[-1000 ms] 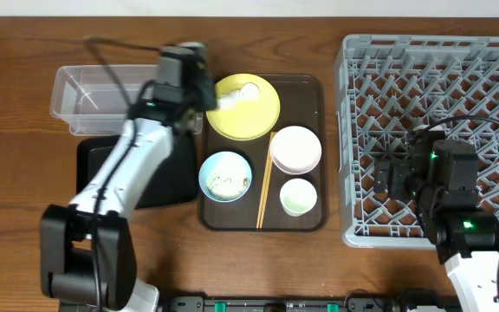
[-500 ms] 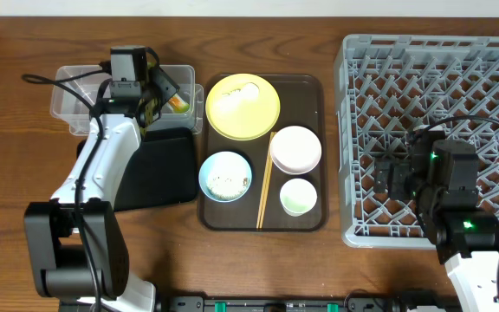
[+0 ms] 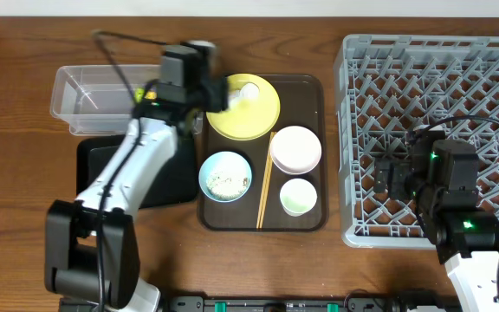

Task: Sort waste into correct bins and load items into the dishwasher rack
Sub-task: 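Return the left gripper to the yellow plate and grasp the tissue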

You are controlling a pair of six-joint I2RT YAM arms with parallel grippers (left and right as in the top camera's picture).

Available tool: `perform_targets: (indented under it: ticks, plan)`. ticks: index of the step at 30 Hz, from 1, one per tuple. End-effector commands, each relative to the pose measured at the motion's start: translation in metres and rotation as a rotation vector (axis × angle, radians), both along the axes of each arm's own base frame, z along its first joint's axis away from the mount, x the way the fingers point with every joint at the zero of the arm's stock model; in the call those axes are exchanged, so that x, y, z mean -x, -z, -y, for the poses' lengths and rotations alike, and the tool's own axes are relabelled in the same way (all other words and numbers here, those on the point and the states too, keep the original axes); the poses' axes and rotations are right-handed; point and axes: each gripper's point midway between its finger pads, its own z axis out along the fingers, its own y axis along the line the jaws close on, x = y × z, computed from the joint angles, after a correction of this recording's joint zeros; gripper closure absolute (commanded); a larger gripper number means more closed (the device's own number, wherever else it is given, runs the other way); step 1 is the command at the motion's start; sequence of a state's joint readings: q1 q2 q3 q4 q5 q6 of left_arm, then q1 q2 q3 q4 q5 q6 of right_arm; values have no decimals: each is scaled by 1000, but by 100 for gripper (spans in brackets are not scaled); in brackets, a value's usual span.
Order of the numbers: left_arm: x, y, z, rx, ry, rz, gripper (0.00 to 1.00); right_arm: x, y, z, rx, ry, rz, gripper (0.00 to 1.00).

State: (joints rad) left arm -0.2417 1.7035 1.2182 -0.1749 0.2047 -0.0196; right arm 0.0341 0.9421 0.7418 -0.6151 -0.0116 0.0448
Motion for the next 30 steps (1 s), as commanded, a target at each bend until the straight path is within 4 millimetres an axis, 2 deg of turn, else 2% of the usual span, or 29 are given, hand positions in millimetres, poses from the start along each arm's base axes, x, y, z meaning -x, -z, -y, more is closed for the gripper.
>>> perform_targets:
  ticks: [1,5,8,18,21,30]
  plan:
    - [5,-17,23,-134,198,113,25,-4,-10,3,-13,16,24,0]
    - [-3,-16,31,-176,192,124,24,-4,-10,3,-14,16,24,1]
    - [-12,-7,28,-204,175,118,24,-4,-10,3,-13,16,24,1]
    - [-26,56,36,-328,284,89,24,-4,-10,3,-13,16,23,1]
    - [-33,73,32,-355,263,82,24,-4,-10,3,-13,16,22,1]
    - [-30,119,32,-370,279,5,24,-2,-8,3,-13,16,13,1]
